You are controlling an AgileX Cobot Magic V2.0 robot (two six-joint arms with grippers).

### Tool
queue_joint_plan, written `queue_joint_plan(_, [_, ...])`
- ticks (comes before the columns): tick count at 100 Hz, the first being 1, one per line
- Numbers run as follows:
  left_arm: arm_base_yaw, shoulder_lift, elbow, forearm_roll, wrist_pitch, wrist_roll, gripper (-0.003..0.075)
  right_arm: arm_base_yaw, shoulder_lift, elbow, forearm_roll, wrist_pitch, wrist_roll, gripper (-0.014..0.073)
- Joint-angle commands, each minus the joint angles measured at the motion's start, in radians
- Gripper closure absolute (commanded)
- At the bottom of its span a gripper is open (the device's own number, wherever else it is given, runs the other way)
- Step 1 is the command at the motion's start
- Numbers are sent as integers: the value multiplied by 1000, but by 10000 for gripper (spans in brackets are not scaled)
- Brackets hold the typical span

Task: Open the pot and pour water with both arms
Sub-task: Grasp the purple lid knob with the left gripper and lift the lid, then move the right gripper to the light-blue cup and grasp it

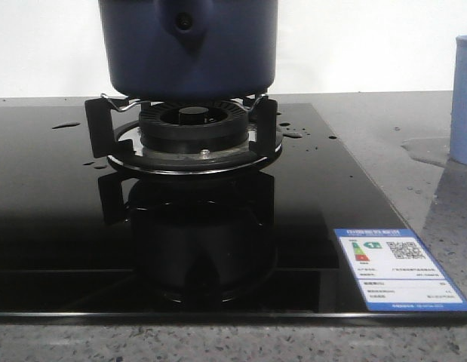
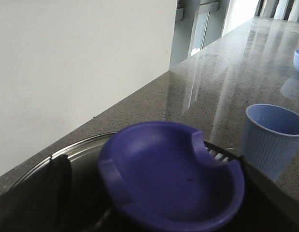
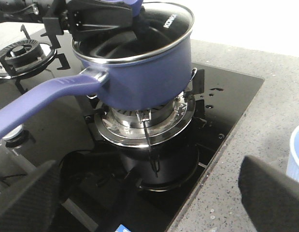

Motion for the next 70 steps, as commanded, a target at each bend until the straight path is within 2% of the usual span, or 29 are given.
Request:
queue_joint_plan(1, [-15, -37, -33, -54, 31, -1, 202, 1, 9, -32, 58, -39, -11, -62])
queue_joint_plan(20, [-13, -37, -33, -58, 33, -1, 364, 1, 9, -32, 58, -39, -11, -62])
queue_joint_plan(32, [-13, -37, -33, -85, 47, -1, 435, 1, 9, -32, 58, -52, -11, -62])
queue_joint_plan(52, [-13, -81, -35, -112, 53, -1, 442, 1, 7, -32, 58, -97, -11, -62])
queue_joint_plan(70, [32, -170, -35, -112, 54, -37, 442, 1, 7, -32, 58, -159, -11, -62])
